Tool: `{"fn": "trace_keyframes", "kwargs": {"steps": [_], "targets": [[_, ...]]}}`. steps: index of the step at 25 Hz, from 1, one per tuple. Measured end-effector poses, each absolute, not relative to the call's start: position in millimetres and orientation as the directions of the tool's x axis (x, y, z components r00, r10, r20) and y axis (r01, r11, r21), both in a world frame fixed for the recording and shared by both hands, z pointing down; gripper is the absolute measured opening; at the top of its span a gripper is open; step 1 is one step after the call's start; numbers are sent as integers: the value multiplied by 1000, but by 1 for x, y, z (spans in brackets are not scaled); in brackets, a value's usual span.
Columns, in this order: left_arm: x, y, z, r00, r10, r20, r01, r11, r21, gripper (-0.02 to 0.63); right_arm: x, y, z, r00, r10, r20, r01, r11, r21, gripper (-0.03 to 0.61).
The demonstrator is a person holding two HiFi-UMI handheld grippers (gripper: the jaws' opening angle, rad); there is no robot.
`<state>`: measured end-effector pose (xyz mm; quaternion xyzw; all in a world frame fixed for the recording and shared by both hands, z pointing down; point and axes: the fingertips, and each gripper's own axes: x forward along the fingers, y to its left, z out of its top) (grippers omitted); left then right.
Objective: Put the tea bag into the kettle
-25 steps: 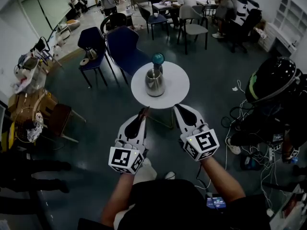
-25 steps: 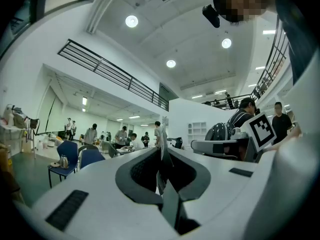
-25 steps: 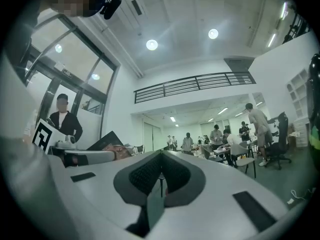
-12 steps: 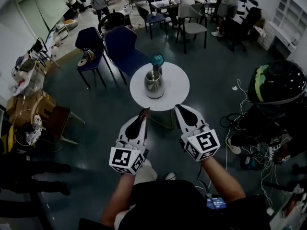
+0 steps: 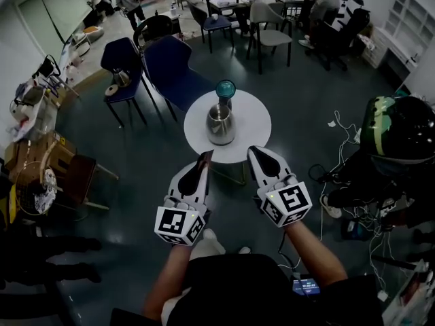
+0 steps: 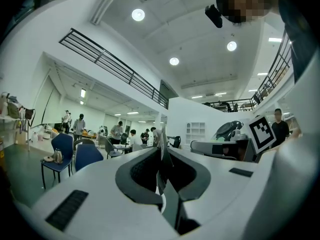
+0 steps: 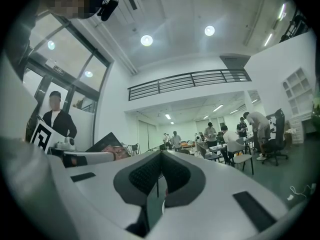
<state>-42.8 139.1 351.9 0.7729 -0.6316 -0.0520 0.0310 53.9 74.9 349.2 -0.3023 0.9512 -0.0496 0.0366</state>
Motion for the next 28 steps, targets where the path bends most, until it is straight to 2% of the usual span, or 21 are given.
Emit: {"fn": "trace_keyframes", "kwargs": {"steps": [16,28], "targets": [[-142,91,321,248,-966,-74,-962,-255,102,32,-44,31,320,-796,-603,-53,-599,797,-80,18],[-182,90,336,293,-951,-93,-945,-303,120,32,-77,33,323,-764,-640,-75,-638,768,-55,18]]}}
